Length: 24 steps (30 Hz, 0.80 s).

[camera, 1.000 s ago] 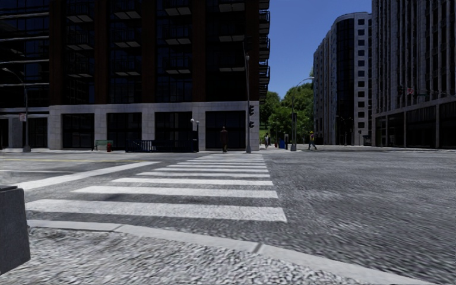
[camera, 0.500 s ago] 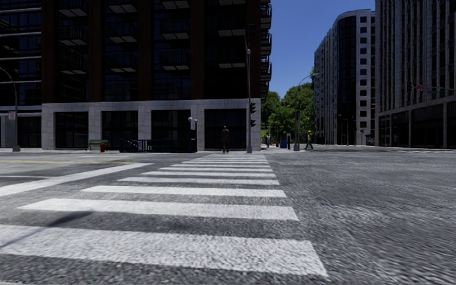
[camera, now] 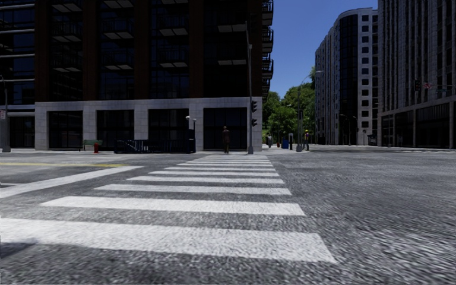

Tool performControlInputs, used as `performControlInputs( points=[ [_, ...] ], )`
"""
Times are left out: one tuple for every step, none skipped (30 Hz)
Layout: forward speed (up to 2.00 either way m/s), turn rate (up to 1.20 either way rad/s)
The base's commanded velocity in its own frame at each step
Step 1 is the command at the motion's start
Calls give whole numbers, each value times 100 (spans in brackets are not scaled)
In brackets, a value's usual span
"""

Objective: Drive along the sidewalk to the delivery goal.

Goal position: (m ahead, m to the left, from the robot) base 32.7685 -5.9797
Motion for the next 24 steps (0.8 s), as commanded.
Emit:
performControlInputs(
  points=[
    [164,0],
    [164,0],
    [164,0],
    [164,0],
    [164,0],
    [164,0],
    [164,0],
    [164,0],
    [164,0],
    [164,0],
    [164,0],
    [164,0],
    [164,0],
    [164,0],
    [164,0],
    [164,0],
    [164,0],
    [164,0],
    [164,0],
    [164,0],
    [164,0],
    [164,0],
    [164,0],
    [164,0]
  ],
)
